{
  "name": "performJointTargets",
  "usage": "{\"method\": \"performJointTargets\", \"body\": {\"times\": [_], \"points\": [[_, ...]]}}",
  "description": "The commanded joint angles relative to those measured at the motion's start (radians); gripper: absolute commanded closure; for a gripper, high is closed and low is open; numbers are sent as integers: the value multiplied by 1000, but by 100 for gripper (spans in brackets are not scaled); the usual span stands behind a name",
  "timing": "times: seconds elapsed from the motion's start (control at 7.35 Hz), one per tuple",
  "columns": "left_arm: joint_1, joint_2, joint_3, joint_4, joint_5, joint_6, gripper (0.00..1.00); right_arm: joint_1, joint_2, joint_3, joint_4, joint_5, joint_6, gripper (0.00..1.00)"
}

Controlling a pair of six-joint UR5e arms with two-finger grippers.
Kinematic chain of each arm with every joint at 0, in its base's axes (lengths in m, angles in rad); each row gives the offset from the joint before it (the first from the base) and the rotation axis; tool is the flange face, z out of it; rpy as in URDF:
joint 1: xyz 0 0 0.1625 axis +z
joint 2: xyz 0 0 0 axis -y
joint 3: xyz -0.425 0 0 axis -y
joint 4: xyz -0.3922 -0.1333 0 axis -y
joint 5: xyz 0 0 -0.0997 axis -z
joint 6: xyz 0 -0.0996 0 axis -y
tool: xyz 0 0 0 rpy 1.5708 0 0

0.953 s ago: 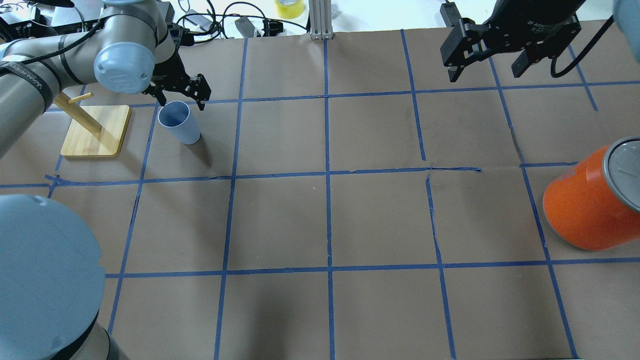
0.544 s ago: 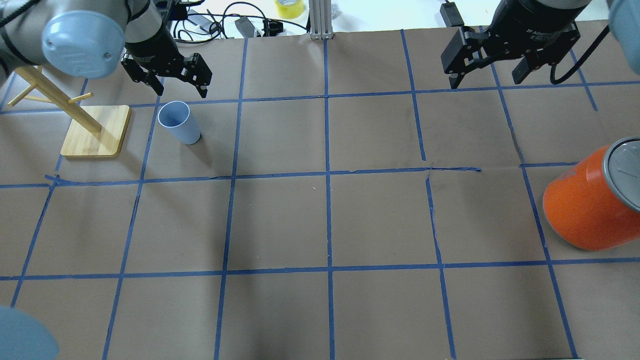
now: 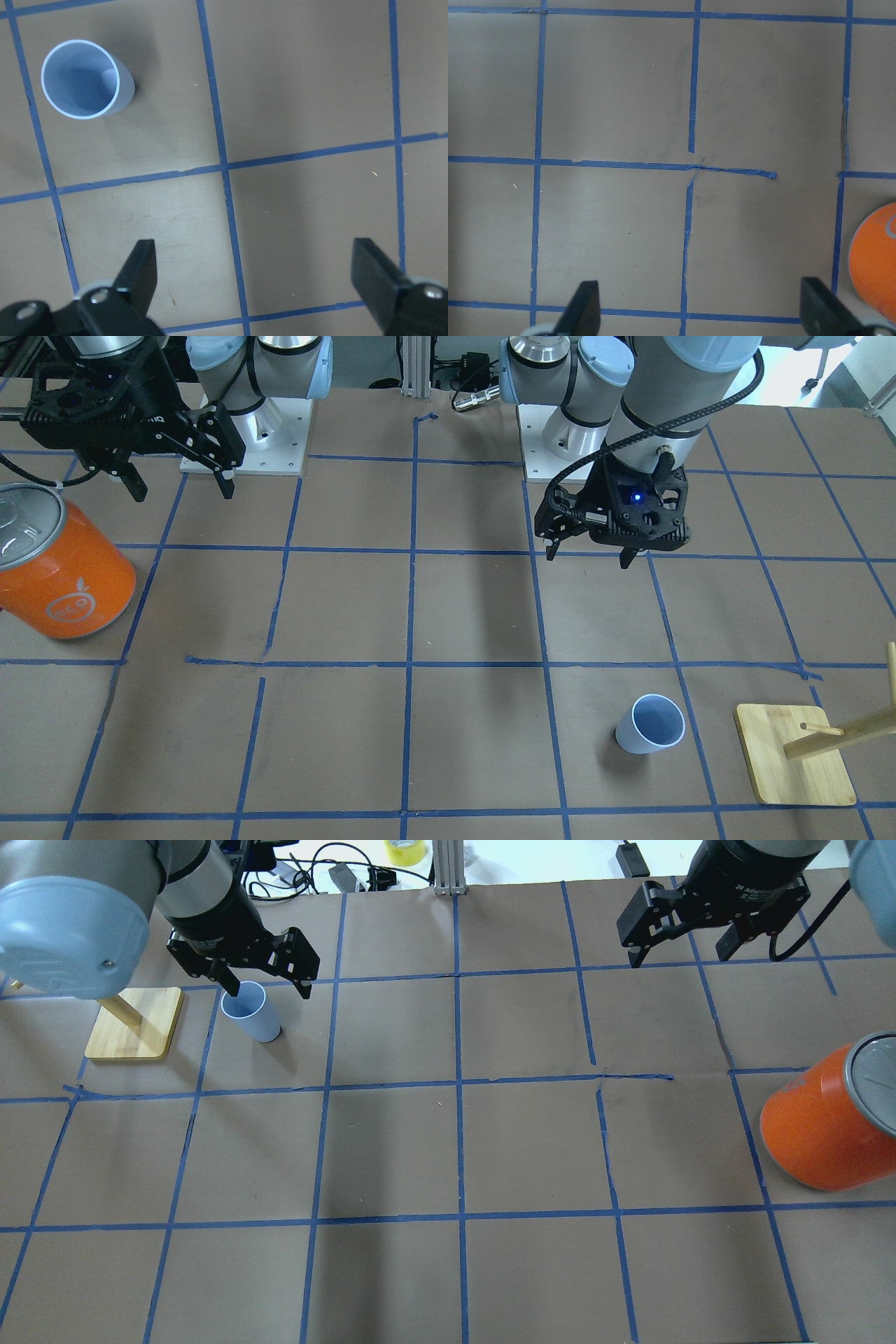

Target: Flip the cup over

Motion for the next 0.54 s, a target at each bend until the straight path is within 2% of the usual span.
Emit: {"method": "performJointTargets", "body": {"times": [0.0,0.14,0.27,0.41], "points": [[2,64,-17,-95,47,-131,0,0,0,4,0,0,0,0],[11,48,30,-110,48,-135,0,0,0,4,-1,5,0,0],[10,34,123,-205,41,-146,0,0,0,4,0,8,2,0],[4,32,170,-279,29,-146,0,0,0,4,0,9,2,0]]}}
